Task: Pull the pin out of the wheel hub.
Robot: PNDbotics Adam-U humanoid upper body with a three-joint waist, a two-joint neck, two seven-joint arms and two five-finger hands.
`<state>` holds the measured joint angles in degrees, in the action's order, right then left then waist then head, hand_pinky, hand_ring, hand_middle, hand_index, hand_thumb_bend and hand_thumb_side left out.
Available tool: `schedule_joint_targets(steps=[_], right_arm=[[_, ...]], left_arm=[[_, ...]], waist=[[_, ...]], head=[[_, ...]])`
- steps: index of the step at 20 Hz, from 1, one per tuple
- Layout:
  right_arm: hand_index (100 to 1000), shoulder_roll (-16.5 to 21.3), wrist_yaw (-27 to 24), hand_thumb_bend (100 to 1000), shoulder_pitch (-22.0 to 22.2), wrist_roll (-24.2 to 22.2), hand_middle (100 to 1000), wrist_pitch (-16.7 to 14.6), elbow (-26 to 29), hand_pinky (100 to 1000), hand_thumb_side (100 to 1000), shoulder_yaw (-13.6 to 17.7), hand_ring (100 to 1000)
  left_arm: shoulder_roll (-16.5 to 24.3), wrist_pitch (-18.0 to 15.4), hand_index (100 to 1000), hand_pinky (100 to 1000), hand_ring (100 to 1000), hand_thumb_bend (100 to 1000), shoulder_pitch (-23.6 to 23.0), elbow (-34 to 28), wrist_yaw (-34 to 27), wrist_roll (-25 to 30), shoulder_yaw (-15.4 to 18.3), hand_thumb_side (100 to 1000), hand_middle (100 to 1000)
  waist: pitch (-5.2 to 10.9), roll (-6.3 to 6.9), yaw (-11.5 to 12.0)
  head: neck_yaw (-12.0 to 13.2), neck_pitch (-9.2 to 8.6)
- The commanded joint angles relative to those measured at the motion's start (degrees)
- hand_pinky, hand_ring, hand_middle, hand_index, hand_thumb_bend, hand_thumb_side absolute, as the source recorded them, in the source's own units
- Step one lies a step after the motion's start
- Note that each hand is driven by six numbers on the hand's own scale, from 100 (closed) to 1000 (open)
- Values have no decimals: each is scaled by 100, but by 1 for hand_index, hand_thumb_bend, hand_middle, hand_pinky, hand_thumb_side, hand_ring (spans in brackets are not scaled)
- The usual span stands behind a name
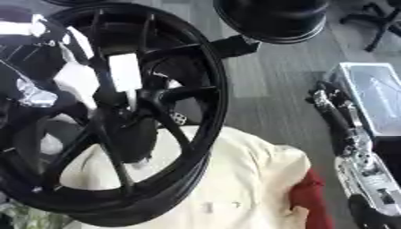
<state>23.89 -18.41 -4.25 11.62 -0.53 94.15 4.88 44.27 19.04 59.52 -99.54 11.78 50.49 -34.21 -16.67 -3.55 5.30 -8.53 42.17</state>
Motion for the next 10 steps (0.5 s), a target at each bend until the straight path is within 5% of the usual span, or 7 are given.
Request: schedule_joint_targets(steps=[1,10], right_arm=[[837,73,10,100,-24,14,692,-8,29,931,535,47,760],[837,56,17,100,-27,10,691,-5,19,932,535,44,760]], left_arm=[[50,120,802,708,617,369,72,-9,-18,147,22,365,741],[16,138,803,709,619,354,67,1,-7,143,35,356,758]], waist=[[80,9,-15],[63,3,-22]], head=[[14,-71],[12,-77]])
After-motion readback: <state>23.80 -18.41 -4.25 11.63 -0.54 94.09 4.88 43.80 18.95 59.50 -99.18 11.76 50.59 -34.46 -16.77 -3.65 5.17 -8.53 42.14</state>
